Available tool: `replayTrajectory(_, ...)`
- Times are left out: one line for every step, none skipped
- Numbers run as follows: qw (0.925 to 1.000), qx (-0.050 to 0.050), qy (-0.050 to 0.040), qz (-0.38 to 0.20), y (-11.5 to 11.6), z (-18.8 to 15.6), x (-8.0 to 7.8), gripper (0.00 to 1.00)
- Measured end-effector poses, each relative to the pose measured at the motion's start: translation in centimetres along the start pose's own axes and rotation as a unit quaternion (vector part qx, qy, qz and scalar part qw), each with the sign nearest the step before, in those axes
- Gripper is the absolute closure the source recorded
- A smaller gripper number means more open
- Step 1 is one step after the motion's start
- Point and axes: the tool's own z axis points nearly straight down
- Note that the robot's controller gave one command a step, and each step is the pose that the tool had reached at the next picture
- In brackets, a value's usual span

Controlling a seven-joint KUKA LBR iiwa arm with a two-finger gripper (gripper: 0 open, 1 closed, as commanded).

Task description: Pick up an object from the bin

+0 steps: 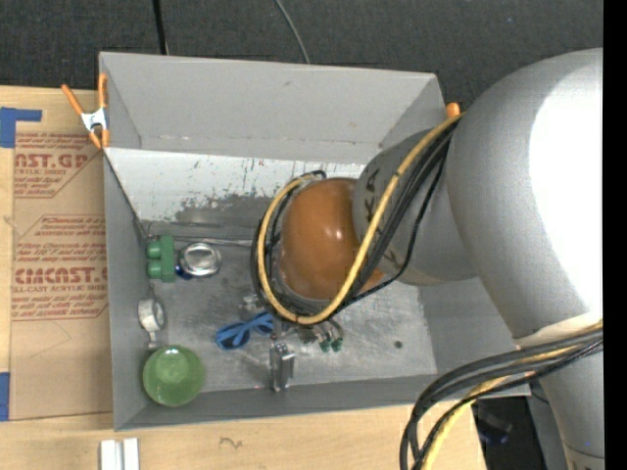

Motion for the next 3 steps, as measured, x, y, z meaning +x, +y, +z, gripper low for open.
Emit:
replayTrajectory(1.0000, 0.000, 0.0006, 0.000, -0.06, -0.11, -0.14, 1.00)
replayTrajectory(1.0000, 0.000, 0.0028, 0.000, -0.07, -0.03, 0.01, 0.00)
replayTrajectory(1.0000, 0.000, 0.0022, 0.000, -0.05, -0.07, -0.02, 1.00)
